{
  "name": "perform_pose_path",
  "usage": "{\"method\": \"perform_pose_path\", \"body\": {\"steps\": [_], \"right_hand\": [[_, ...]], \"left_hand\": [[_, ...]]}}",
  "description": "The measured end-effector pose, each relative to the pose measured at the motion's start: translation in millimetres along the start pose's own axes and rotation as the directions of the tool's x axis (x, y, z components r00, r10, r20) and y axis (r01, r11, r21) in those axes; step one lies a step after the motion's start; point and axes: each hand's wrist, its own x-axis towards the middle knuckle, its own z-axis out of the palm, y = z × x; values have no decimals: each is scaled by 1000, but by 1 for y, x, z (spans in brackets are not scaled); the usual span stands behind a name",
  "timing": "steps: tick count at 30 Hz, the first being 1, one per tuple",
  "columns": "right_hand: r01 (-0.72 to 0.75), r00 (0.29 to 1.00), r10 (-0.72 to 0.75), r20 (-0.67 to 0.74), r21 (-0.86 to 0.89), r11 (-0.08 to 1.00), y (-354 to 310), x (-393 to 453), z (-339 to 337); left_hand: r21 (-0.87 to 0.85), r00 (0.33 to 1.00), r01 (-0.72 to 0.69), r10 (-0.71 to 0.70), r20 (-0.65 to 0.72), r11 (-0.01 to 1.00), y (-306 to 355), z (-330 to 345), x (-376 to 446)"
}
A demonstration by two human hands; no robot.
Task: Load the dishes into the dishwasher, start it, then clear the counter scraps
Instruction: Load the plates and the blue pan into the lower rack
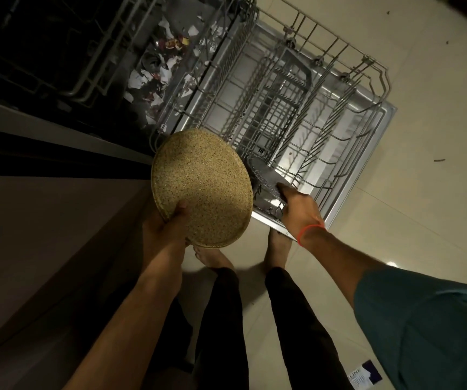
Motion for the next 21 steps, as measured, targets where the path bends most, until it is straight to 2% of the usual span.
{"method": "perform_pose_path", "body": {"steps": [5, 10, 13, 18, 21], "right_hand": [[-31, 999, 31, 25, 5, 999, 8, 4, 6], [-82, 985, 77, 152, 26, 996, 20, 5, -5], [-83, 974, 76, 213, 22, 996, 30, 2, -10], [-98, 977, 83, 197, 67, 993, 48, -7, -11], [-99, 973, 97, 207, -3, 995, 53, -10, -6]], "left_hand": [[2, 1000, 2, -2, 9, 1000, -1, 3, 0], [3, 999, -44, 44, 8, 999, 2, 7, -3], [10, 993, -116, 116, 14, 993, 4, 8, -10], [-28, 985, -175, 174, -12, 984, 9, 14, -16], [-39, 984, -178, 178, -14, 983, 9, 17, -19]]}}
